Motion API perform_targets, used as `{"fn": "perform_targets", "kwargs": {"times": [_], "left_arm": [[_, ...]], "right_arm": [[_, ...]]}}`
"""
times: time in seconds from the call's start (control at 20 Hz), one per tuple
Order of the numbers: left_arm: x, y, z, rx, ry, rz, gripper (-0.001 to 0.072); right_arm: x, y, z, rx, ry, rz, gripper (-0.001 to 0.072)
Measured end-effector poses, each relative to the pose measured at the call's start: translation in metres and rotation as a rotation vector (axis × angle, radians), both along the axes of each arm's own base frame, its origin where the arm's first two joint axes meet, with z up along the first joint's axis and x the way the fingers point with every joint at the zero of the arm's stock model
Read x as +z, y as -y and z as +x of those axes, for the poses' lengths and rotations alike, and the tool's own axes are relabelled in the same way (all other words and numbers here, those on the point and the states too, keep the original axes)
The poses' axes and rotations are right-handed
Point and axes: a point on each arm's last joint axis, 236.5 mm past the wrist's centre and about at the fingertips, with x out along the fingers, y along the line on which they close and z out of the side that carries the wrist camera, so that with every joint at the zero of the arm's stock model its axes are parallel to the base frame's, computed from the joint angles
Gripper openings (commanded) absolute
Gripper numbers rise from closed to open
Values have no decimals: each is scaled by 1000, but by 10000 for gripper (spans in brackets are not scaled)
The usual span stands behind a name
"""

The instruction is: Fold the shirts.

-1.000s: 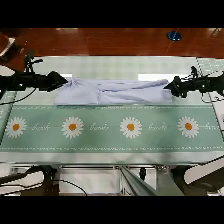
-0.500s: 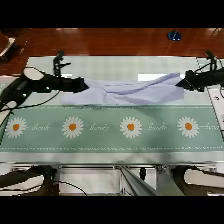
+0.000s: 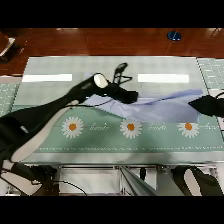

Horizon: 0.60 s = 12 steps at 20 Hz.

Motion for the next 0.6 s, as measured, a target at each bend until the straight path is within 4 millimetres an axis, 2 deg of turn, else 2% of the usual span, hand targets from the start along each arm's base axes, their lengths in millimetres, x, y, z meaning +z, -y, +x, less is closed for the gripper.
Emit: {"fn": "perform_targets", "kwargs": {"times": [0.1,0.2,0.25,0.35,0.45,0.5,0.6], "left_arm": [[-13,34,-28,-57,-53,6,27],[-28,59,-62,-118,-109,25,27],[-32,67,-80,-153,-128,33,28],[-37,77,-102,-197,-155,45,28],[-30,77,-91,-171,-156,33,28],[-24,69,-81,-159,-166,31,28],[-3,43,-40,-92,-149,14,27]], "right_arm": [[13,-10,-10,2,44,19,17],[20,-18,-16,9,69,35,17],[23,-20,-17,9,78,43,17],[26,-23,-19,11,90,52,17],[27,-24,-20,10,93,56,17],[27,-24,-20,8,90,58,17],[26,-25,-19,6,82,71,17]]}}
